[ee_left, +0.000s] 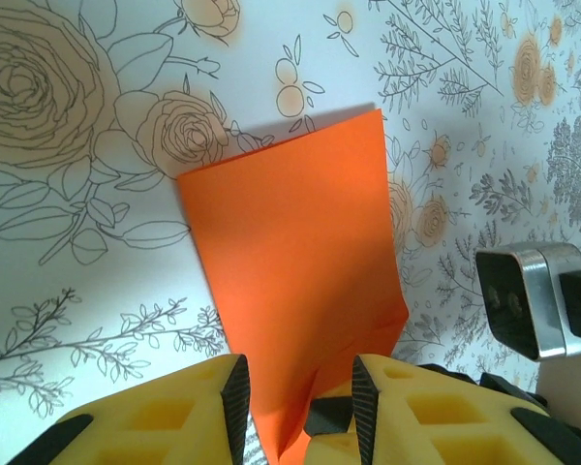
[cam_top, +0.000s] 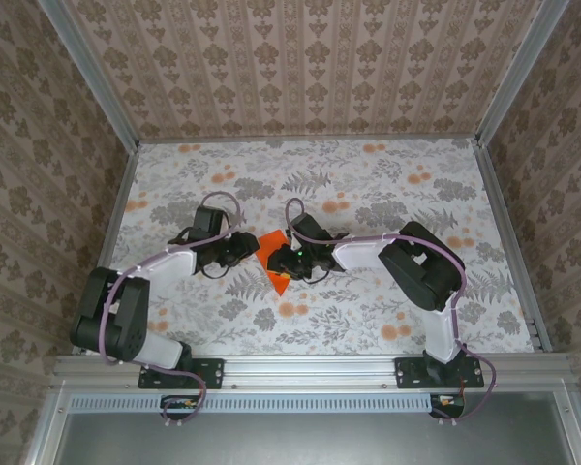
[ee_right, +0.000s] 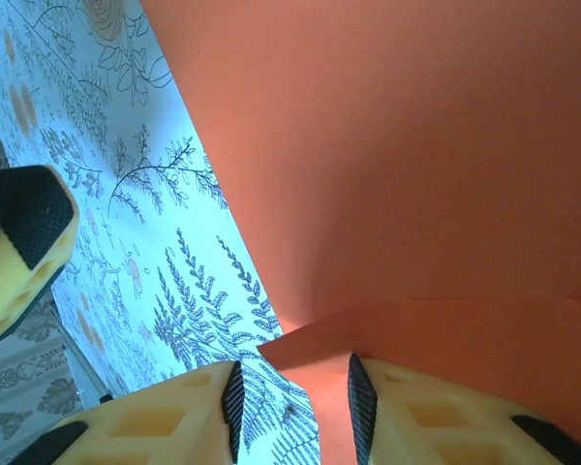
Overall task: Fold a paper plane with a square sheet of paper (pick it up from the middle)
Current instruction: Third fold the triangle at the center of the table.
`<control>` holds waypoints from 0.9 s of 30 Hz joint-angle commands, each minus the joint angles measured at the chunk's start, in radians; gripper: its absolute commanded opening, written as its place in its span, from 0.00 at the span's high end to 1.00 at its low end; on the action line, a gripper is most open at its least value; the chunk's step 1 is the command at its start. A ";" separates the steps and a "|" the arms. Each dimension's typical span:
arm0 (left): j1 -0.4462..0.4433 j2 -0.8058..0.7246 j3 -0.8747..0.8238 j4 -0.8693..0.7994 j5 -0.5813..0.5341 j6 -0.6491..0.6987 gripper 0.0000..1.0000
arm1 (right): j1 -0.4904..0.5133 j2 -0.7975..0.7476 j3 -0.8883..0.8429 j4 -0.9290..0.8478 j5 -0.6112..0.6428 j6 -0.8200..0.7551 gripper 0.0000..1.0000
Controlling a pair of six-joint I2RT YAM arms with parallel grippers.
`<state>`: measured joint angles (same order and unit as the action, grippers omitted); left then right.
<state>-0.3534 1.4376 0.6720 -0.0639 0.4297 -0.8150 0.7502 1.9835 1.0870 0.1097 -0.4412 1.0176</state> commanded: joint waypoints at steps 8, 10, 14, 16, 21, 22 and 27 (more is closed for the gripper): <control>-0.033 -0.043 -0.019 -0.036 0.020 0.032 0.66 | 0.002 0.037 -0.032 -0.083 0.058 -0.024 0.65; -0.049 -0.038 -0.015 -0.034 0.019 0.032 0.67 | 0.003 0.040 -0.036 -0.089 0.062 -0.027 0.69; -0.080 -0.017 -0.012 -0.022 0.020 0.027 0.69 | 0.003 0.040 -0.045 -0.093 0.068 -0.031 0.79; -0.096 -0.002 -0.006 -0.016 0.021 0.026 0.70 | 0.003 0.040 -0.047 -0.096 0.068 -0.031 0.86; -0.144 0.042 0.000 0.007 0.025 0.014 0.74 | 0.003 0.040 -0.051 -0.100 0.068 -0.034 0.98; -0.149 0.052 0.001 0.014 0.026 0.012 0.75 | 0.002 0.040 -0.051 -0.100 0.070 -0.035 0.99; -0.174 0.103 0.015 0.035 0.029 0.002 0.84 | 0.002 0.036 -0.052 -0.100 0.070 -0.036 1.00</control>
<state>-0.5163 1.5146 0.6624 -0.0490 0.4473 -0.8112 0.7506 1.9835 1.0668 0.0986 -0.4145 0.9924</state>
